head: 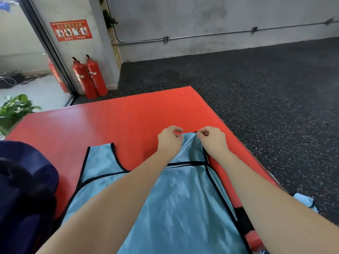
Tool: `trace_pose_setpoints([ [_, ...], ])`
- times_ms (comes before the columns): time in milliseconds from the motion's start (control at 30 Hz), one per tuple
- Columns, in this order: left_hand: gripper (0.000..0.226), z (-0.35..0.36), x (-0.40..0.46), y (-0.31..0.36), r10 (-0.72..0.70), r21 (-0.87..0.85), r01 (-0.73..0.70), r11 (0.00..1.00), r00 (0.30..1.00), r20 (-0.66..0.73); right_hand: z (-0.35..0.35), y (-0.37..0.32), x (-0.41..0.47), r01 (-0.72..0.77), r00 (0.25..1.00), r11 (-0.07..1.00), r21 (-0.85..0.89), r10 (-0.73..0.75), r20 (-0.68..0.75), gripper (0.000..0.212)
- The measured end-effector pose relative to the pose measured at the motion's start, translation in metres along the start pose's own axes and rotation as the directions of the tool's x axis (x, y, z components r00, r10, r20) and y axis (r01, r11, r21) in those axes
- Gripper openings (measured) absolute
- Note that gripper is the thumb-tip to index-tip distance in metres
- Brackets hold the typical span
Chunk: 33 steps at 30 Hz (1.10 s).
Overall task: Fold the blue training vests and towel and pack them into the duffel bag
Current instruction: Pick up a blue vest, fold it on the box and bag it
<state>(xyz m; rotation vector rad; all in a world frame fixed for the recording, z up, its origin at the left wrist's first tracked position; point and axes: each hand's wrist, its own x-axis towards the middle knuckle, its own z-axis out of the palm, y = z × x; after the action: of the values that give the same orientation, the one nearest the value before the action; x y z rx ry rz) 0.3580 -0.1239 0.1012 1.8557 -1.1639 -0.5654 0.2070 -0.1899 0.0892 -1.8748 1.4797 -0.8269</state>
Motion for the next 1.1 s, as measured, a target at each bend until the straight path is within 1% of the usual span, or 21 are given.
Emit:
trace_pose_setpoints([
  [67, 0.022, 0.001, 0.000, 0.001, -0.068, -0.079, 0.069, 0.994, 0.998, 0.009, -0.001, 0.000, 0.002, -0.054, 0.997, 0.990, 0.133, 0.060, -0.038, 0.010],
  [133, 0.021, 0.003, -0.001, 0.003, -0.125, -0.164, 0.132, 0.978, 0.991, 0.052, -0.001, -0.001, 0.004, -0.112, 0.991, 0.942, 0.317, 0.128, -0.032, 0.014],
  [167, 0.022, 0.003, -0.002, 0.002, -0.126, -0.200, 0.137, 0.970, 0.990, 0.065, 0.000, -0.002, 0.004, -0.123, 0.989, 0.916, 0.381, 0.146, -0.031, 0.010],
  [233, 0.026, 0.005, -0.003, 0.002, -0.101, -0.256, 0.106, 0.961, 0.994, 0.031, -0.002, -0.004, 0.003, -0.109, 0.988, 0.896, 0.431, 0.147, -0.055, 0.003],
  [367, 0.028, -0.001, -0.006, 0.003, -0.100, -0.313, 0.045, 0.949, 0.982, -0.162, -0.007, -0.007, 0.000, -0.036, 0.988, 0.883, 0.468, 0.103, -0.118, 0.016],
  [433, 0.026, -0.005, -0.007, 0.001, -0.073, -0.281, 0.019, 0.959, 0.980, -0.184, -0.007, -0.007, -0.002, -0.034, 0.988, 0.881, 0.472, 0.100, -0.114, 0.020],
  [500, 0.023, -0.008, -0.008, -0.002, -0.005, -0.199, -0.018, 0.980, 0.993, -0.117, -0.005, -0.007, -0.004, -0.043, 0.993, 0.894, 0.445, 0.087, -0.079, 0.025],
  [533, 0.022, -0.009, -0.008, -0.006, 0.034, -0.121, -0.040, 0.992, 0.998, -0.051, -0.004, -0.006, -0.005, -0.051, 0.996, 0.917, 0.395, 0.076, -0.048, 0.025],
  [567, 0.023, -0.011, -0.008, -0.010, 0.063, -0.024, -0.062, 0.998, 0.998, 0.019, -0.004, -0.005, -0.006, -0.049, 0.998, 0.951, 0.305, 0.056, -0.014, 0.023],
  [633, 0.028, -0.016, -0.009, -0.019, 0.089, 0.160, -0.107, 0.981, 0.990, 0.113, -0.003, -0.002, -0.011, -0.028, 0.998, 1.000, 0.009, 0.028, 0.047, 0.031],
  [667, 0.029, -0.020, -0.013, -0.023, 0.100, 0.204, -0.125, 0.971, 0.987, 0.128, -0.004, -0.001, -0.015, -0.007, 0.998, 0.990, -0.142, 0.017, 0.069, 0.035],
  [700, 0.028, -0.026, -0.018, -0.025, 0.104, 0.221, -0.129, 0.967, 0.987, 0.121, -0.005, -0.002, -0.021, 0.019, 0.996, 0.969, -0.246, 0.003, 0.088, 0.036],
  [733, 0.027, -0.032, -0.024, -0.028, 0.109, 0.225, -0.130, 0.966, 0.989, 0.101, -0.006, -0.004, -0.026, 0.051, 0.994, 0.955, -0.292, -0.021, 0.104, 0.036],
  [800, 0.025, -0.049, -0.036, -0.035, 0.119, 0.240, -0.135, 0.961, 0.990, 0.078, -0.007, -0.009, -0.035, 0.129, 0.988, 0.940, -0.316, -0.097, 0.118, 0.034],
  [900, 0.024, -0.082, -0.059, -0.048, 0.134, 0.287, -0.153, 0.946, 0.987, 0.086, -0.009, -0.020, -0.048, 0.261, 0.965, 0.896, -0.358, -0.229, 0.130, 0.030],
  [967, 0.025, -0.104, -0.077, -0.061, 0.141, 0.318, -0.152, 0.936, 0.988, 0.057, -0.010, -0.028, -0.058, 0.327, 0.941, 0.880, -0.344, -0.271, 0.202, 0.027],
  [1033, 0.025, -0.127, -0.097, -0.075, 0.086, 0.311, -0.080, 0.947, 0.996, -0.006, -0.011, -0.032, -0.068, 0.364, 0.908, 0.891, -0.272, -0.276, 0.315, 0.024],
  [1100, 0.025, -0.151, -0.110, -0.093, 0.051, 0.359, -0.030, 0.933, 0.997, -0.050, -0.012, -0.031, -0.078, 0.395, 0.873, 0.877, -0.275, -0.265, 0.409, 0.025],
])
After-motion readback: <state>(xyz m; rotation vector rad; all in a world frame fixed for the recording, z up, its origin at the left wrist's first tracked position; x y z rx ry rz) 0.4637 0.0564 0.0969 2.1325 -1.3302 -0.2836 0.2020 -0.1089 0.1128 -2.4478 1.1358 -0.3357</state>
